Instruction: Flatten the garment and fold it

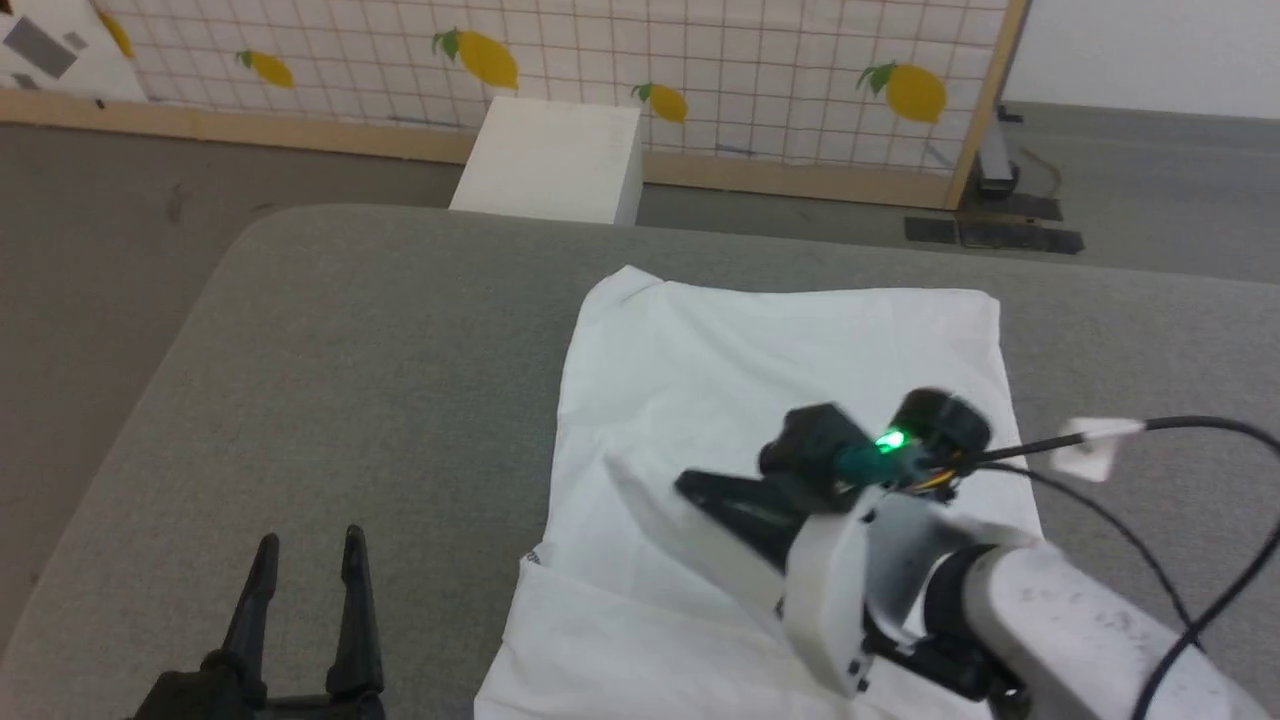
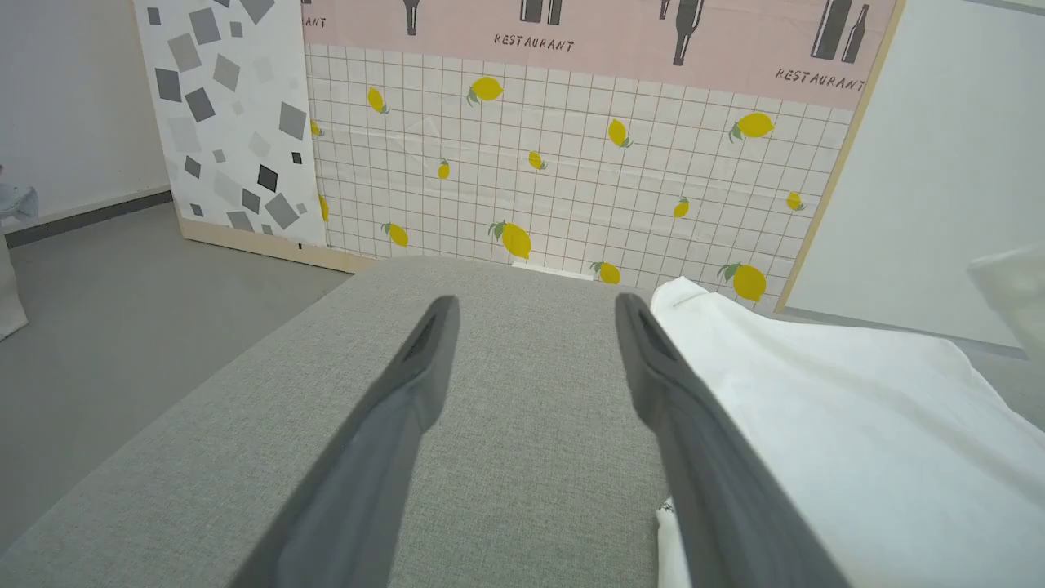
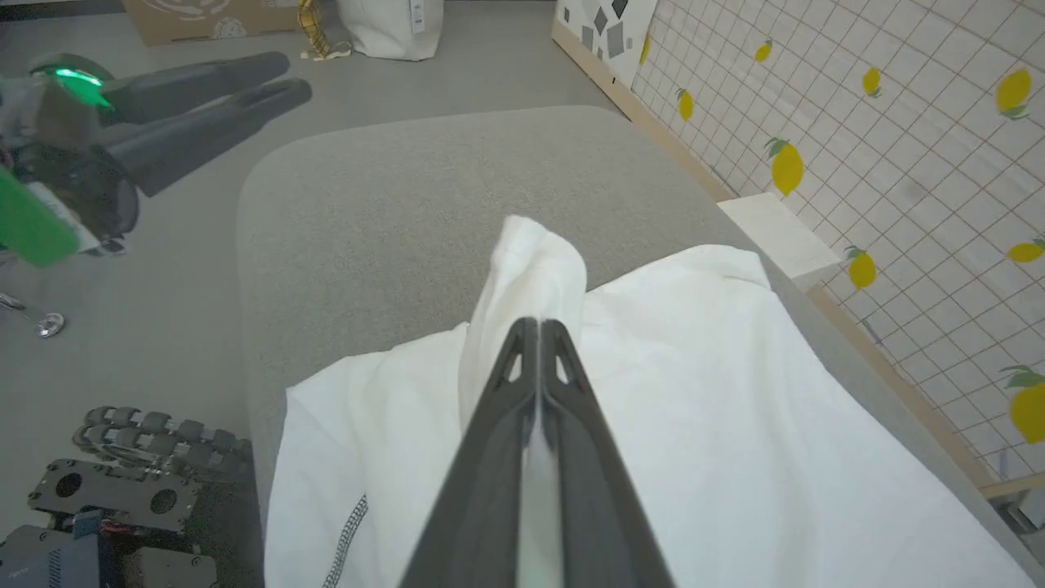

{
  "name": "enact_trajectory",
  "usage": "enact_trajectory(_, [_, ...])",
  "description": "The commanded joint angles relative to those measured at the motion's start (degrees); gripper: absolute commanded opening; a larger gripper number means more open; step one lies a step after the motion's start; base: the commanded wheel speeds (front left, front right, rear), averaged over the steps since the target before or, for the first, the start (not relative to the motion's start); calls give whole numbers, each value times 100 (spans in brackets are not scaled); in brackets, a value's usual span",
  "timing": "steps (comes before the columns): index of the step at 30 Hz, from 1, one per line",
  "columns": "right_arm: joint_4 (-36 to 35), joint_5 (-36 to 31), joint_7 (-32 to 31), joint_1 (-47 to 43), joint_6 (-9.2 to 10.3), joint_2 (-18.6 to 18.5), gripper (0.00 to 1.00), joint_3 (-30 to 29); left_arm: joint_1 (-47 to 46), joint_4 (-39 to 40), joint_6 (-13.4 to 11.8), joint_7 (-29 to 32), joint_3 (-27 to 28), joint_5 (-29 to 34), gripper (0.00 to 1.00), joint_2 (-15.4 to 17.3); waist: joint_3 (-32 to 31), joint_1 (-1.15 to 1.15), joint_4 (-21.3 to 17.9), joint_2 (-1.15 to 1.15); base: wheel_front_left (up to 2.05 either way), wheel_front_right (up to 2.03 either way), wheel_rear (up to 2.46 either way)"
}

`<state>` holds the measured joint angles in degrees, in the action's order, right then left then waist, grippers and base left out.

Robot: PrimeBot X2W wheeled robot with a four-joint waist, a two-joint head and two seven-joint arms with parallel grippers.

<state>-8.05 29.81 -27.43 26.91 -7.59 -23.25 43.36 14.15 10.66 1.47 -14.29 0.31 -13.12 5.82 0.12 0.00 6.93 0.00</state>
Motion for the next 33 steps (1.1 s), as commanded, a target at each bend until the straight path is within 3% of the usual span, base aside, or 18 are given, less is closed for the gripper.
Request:
enact_trajectory(1, [161, 71, 102, 108, 10, 76, 0, 160, -130, -32, 12, -33, -32, -23, 100, -12, 142, 0, 169, 0, 0, 0, 0])
enact_trajectory(12, [2203, 143, 679, 441, 10, 806, 0, 1356, -326, -243, 53, -59, -178, -4, 100, -61, 253, 0, 544, 0, 0, 0, 0])
enact_trajectory(25, [4213, 295, 1246, 595, 10, 1469, 0, 1903, -466, -417, 94, -67, -319, 1, 100, -92, 237, 0, 759, 0, 0, 0, 0])
enact_trajectory(27, [4414, 360, 1305, 616, 10, 1532, 33, 1953, -467, -446, 96, -68, -328, -1, 100, -94, 195, 0, 753, 0, 0, 0, 0])
enact_trajectory(28, [4514, 401, 1353, 614, 10, 1575, 85, 1965, -454, -462, 96, -68, -328, -3, 100, -93, 159, 0, 741, 0, 0, 0, 0])
enact_trajectory(29, [4575, 444, 1383, 610, 10, 1615, 100, 1975, -437, -472, 95, -68, -324, -6, 100, -89, 129, 0, 726, 0, 0, 0, 0])
enact_trajectory(33, [4546, 742, 1495, 672, 10, 1725, 100, 2036, -353, -483, 85, -69, -282, -25, 100, -61, -6, 0, 609, 0, 0, 0, 0])
